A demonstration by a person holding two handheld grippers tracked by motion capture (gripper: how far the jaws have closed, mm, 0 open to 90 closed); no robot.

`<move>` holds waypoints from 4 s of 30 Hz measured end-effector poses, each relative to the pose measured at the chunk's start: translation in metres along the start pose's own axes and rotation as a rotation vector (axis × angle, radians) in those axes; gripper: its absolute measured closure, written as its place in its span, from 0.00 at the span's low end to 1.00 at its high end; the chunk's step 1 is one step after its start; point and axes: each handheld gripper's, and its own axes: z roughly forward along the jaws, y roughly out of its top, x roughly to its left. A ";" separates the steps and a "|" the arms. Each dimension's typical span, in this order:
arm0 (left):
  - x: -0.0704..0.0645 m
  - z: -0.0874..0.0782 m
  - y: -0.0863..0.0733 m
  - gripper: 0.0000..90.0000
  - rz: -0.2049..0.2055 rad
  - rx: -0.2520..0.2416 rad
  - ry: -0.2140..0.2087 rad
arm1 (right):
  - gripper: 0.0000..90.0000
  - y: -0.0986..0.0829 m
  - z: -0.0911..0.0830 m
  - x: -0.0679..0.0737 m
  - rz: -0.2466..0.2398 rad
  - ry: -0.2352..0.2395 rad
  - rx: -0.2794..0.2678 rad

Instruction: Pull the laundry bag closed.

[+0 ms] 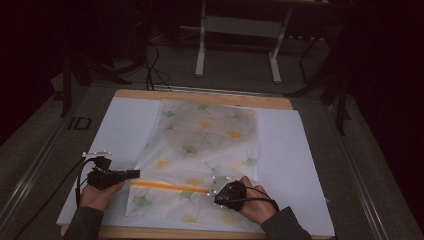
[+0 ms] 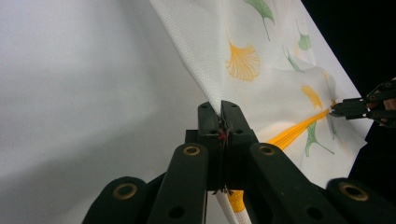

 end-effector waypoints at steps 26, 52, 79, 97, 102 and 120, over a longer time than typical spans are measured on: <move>0.001 -0.001 0.000 0.99 -0.007 -0.006 0.002 | 1.00 -0.021 -0.010 -0.004 0.037 -0.027 -0.003; 0.002 -0.002 0.000 0.99 -0.007 -0.009 0.005 | 1.00 -0.038 -0.018 -0.008 0.080 -0.047 -0.007; 0.003 -0.003 0.000 0.99 -0.016 -0.012 0.011 | 1.00 -0.068 -0.023 -0.014 0.163 -0.075 0.003; 0.004 -0.004 0.000 0.99 -0.013 -0.012 0.015 | 1.00 -0.093 -0.027 -0.014 0.219 -0.082 0.016; 0.004 -0.004 0.000 0.99 -0.014 -0.013 0.015 | 1.00 -0.101 -0.029 -0.016 0.245 -0.086 0.016; 0.003 -0.004 -0.001 0.93 0.004 -0.005 0.052 | 0.91 -0.108 -0.030 -0.015 0.287 -0.072 -0.027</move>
